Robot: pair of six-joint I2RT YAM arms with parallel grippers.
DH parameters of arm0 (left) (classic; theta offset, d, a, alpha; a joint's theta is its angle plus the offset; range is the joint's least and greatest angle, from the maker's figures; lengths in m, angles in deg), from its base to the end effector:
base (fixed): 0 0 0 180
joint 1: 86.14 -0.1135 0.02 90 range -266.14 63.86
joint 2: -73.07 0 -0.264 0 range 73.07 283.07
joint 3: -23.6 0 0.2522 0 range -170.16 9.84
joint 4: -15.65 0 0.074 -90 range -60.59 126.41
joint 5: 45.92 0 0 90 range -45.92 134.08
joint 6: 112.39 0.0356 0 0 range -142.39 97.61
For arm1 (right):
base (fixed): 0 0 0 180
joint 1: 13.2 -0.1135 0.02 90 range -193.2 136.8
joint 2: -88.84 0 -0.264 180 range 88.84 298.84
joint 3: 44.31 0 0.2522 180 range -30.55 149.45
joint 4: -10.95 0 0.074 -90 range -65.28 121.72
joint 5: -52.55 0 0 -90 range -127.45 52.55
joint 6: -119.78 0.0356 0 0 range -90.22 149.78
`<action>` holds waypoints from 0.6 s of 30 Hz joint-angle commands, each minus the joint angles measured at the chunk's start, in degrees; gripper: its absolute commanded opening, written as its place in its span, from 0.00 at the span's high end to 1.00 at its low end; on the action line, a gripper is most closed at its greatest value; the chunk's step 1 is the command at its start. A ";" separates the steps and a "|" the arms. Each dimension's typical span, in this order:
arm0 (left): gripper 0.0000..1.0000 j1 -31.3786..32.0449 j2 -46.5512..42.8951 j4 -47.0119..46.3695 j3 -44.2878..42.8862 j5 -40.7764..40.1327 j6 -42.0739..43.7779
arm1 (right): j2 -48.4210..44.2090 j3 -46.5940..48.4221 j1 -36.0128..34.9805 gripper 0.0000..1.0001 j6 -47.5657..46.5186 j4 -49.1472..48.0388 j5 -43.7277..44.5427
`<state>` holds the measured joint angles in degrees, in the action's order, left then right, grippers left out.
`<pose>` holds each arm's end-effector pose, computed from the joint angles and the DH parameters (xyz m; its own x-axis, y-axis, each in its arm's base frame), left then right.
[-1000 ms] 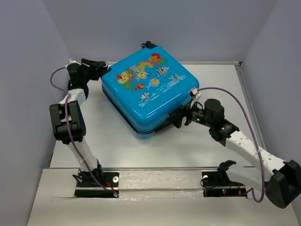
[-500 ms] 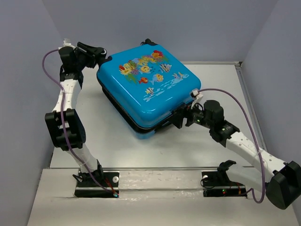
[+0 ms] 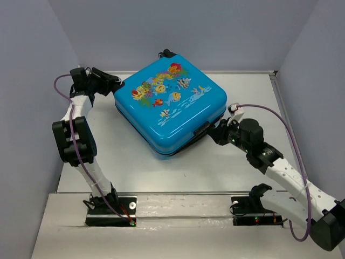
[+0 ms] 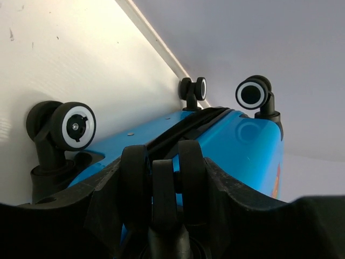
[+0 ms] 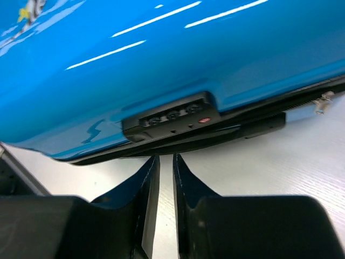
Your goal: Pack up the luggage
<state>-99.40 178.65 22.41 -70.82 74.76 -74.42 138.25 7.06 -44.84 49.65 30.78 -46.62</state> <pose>0.4304 0.0828 0.2868 -0.4013 -0.7911 -0.4616 -0.0667 0.5279 -0.8467 0.1708 0.1119 0.2891 -0.4656 0.1072 -0.8785 -0.5197 0.7703 0.3695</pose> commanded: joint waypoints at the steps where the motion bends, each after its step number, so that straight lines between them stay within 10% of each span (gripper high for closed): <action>1: 0.74 -0.89 -0.11 -4.42 -6.69 2.99 2.19 | -0.98 -1.30 -0.53 0.79 0.86 0.97 13.01; 3: 0.34 -0.98 -0.46 -2.94 -8.45 1.76 3.94 | 1.20 -2.09 2.26 0.77 1.04 0.01 15.66; 6: 0.04 -1.16 -3.88 -0.73 -8.37 -0.78 7.46 | 3.32 -2.97 7.98 0.64 0.86 -4.19 12.96; 14: 0.02 -1.51 -28.36 -2.74 10.32 -12.13 10.11 | 10.35 -6.05 18.72 0.53 -3.53 -16.60 -3.04; 18: 0.19 -0.37 -39.88 -6.35 25.53 -8.27 6.51 | 13.25 -7.28 20.82 0.53 -6.51 -22.57 -10.22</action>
<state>-100.86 147.35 20.29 -54.86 65.10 -66.77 149.75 0.74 -25.74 47.43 18.87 -47.49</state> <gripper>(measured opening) 0.868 0.467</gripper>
